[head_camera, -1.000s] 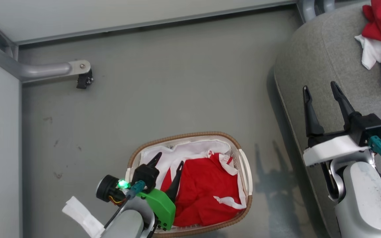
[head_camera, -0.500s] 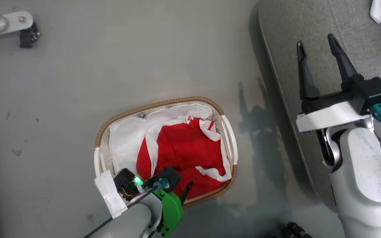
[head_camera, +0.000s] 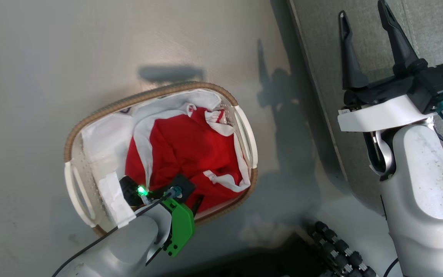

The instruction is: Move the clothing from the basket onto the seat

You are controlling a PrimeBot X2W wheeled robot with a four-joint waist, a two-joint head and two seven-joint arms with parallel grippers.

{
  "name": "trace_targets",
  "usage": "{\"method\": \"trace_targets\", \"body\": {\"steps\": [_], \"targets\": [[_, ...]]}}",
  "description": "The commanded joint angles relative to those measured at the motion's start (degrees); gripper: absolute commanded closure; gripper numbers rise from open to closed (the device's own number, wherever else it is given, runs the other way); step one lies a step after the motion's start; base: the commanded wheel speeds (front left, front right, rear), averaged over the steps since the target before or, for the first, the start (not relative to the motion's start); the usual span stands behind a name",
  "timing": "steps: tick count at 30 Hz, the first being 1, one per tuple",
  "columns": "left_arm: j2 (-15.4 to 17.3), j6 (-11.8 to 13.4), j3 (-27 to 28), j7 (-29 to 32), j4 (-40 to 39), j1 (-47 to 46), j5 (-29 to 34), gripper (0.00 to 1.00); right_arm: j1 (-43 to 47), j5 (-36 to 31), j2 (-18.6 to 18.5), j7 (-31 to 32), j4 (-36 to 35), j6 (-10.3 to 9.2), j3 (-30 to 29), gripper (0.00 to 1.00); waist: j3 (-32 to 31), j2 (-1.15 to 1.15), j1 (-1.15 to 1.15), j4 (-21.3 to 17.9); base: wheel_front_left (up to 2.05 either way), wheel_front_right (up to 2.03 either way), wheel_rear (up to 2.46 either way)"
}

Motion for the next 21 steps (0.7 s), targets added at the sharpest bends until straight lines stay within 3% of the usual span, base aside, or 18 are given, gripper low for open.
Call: {"method": "trace_targets", "body": {"steps": [1,8,9,10,12,21], "targets": [[0.3,-0.2,-0.2,0.8,-0.1,-1.1,-0.5,0.00,-0.9,0.3,-0.1,-0.1,-0.4,-0.06,0.3,0.00,3.4,0.00,-0.01,-2.5,0.00,0.00,0.00],[1.1,-0.2,-0.2,1.5,-1.2,-1.7,0.3,0.00,-1.8,1.1,-0.1,-0.1,-1.0,-0.06,1.0,0.00,5.1,0.00,-0.01,-3.6,0.00,0.00,0.00],[1.1,-0.2,-0.2,1.6,-1.4,-1.7,0.5,0.36,-1.9,1.2,-0.1,-0.1,-1.0,-0.06,1.1,0.00,5.3,0.00,-0.01,-3.7,0.00,0.00,0.00],[1.2,-0.2,-0.2,1.7,-1.6,-1.5,0.6,0.64,-1.9,1.3,-0.1,-0.1,-1.0,-0.06,1.1,0.00,5.4,0.00,-0.01,-3.8,0.00,0.00,0.00],[1.2,-0.2,-0.2,1.7,-2.0,-1.4,0.8,1.00,-1.9,1.1,-0.1,-0.1,-1.0,-0.06,1.1,0.00,5.5,0.00,-0.01,-3.8,0.00,0.00,0.00],[0.7,-0.2,-0.2,-3.7,-1.1,-2.5,-2.7,1.00,-0.9,-0.6,-0.1,-0.1,0.2,-0.07,0.4,0.00,2.4,0.00,-0.01,-2.1,0.00,0.00,0.00]]}}
